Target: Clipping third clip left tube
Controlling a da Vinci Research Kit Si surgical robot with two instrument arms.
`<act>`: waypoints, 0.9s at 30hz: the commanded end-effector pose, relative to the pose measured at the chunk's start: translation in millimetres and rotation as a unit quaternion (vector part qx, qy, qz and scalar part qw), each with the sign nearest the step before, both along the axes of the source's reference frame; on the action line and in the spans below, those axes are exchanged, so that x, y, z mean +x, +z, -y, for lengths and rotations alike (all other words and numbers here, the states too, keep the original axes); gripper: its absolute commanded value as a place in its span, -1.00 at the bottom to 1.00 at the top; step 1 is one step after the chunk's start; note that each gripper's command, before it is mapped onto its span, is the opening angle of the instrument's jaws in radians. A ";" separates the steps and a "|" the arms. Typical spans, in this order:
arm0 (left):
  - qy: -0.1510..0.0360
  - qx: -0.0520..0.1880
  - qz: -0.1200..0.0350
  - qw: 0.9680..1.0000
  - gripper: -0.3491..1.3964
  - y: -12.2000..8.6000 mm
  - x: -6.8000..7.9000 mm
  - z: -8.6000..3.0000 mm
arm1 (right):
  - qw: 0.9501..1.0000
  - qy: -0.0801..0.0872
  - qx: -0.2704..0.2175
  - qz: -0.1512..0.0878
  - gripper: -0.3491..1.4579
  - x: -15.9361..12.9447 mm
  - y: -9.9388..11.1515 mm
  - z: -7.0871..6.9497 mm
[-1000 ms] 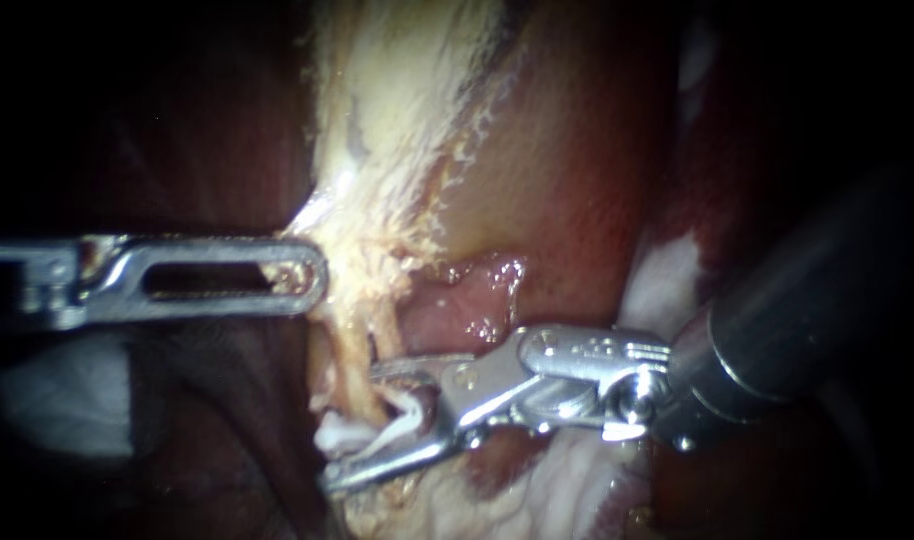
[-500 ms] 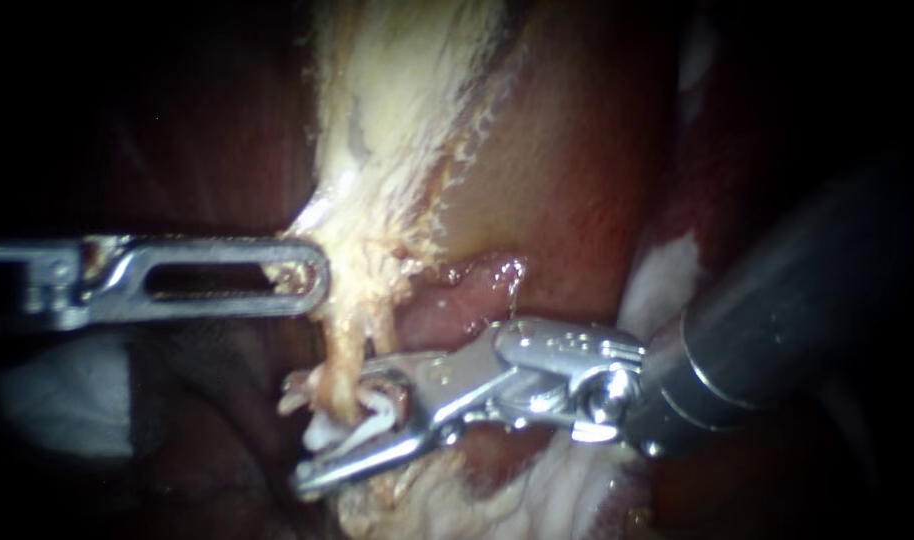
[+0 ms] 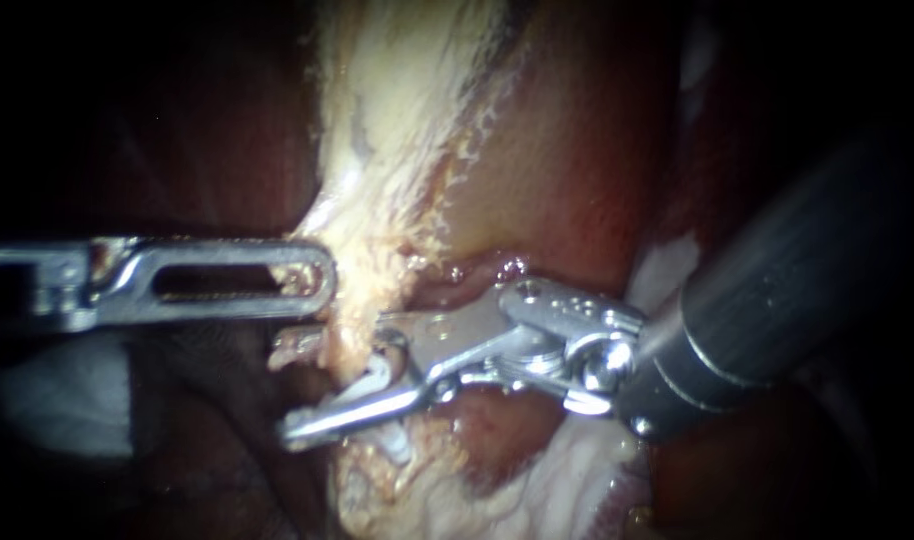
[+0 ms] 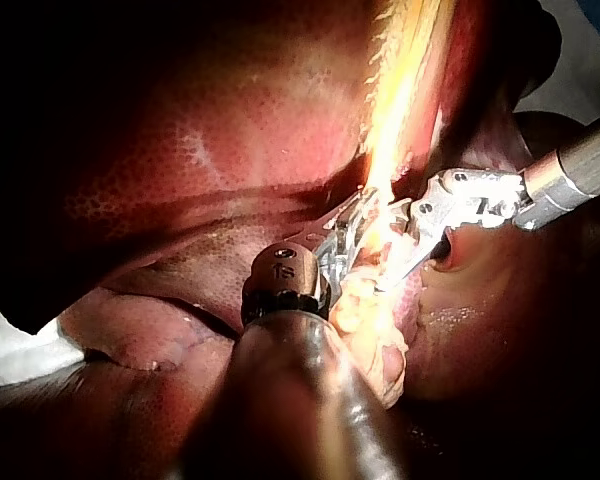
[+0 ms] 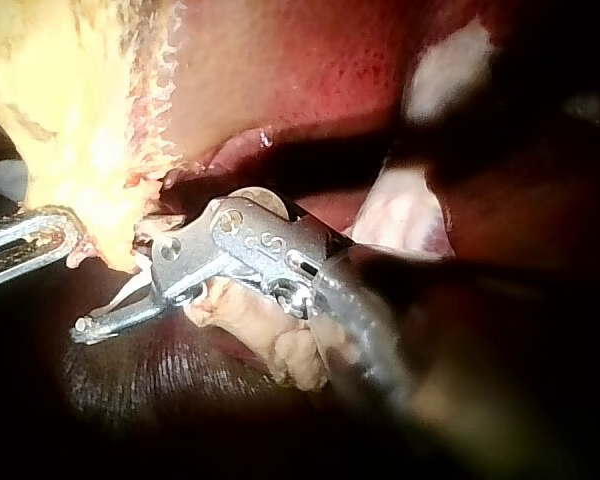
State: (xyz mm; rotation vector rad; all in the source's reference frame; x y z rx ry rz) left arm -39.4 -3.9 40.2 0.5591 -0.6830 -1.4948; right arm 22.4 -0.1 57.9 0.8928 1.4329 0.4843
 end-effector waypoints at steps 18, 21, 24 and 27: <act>0.000 0.000 0.000 1.000 -1.00 0.0 0.0 0.0 | 0.998 0.020 0.004 0.051 -1.00 -0.9 1.6 0.6; 0.000 0.000 0.000 1.000 -1.00 0.0 0.1 0.0 | 0.999 0.019 0.004 0.050 -1.00 -0.9 1.6 0.7; 0.001 0.000 0.000 1.000 -1.00 0.1 0.2 -0.1 | 0.999 0.017 0.007 0.050 -1.00 -0.9 1.4 0.7; 0.001 0.000 0.000 1.000 -1.00 0.2 0.2 -0.1 | 0.999 0.018 0.007 0.050 -1.00 -0.9 1.4 0.7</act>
